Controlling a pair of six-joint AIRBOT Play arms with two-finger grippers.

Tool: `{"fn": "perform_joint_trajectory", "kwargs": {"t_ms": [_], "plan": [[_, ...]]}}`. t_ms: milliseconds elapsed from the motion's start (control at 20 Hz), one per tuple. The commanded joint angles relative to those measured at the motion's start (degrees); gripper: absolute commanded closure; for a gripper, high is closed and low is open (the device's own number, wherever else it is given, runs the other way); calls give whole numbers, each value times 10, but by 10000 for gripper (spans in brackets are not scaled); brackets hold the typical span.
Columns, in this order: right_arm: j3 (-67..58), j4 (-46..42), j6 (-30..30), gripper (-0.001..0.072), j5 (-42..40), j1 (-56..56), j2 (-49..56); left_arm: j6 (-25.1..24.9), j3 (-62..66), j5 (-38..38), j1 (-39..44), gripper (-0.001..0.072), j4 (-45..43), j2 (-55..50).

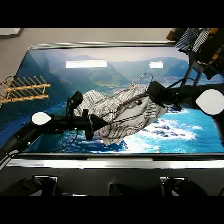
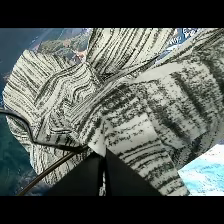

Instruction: Fold the clothes and pants, and hang the long-sleeved shirts on hangers.

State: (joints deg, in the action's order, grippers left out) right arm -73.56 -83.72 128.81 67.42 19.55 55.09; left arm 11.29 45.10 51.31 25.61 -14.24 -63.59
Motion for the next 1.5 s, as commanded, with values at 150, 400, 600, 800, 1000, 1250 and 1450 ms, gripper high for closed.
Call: {"fn": "perform_joint_trajectory", "kwargs": {"t_ms": [150,400,600,800,1000,1250,1450], "plan": [[-1,48,-31,688,-8,1,-1,-11,5,-1,0,689,14,-18],[-1,53,-41,688,-7,1,-1,-11,5,-9,0,689,14,-20],[0,57,-52,687,-7,1,-1,-11,5,-24,0,689,15,-20],[0,57,-65,665,2,0,-1,-26,5,-30,0,689,33,-21],[0,57,-67,490,2,0,-2,-49,5,-30,0,689,76,-23],[-3,7,-64,283,-4,-1,-31,-49,5,-30,0,689,76,-24],[-66,-92,9,230,70,-89,-36,-49,5,-28,0,689,76,-24]]}}
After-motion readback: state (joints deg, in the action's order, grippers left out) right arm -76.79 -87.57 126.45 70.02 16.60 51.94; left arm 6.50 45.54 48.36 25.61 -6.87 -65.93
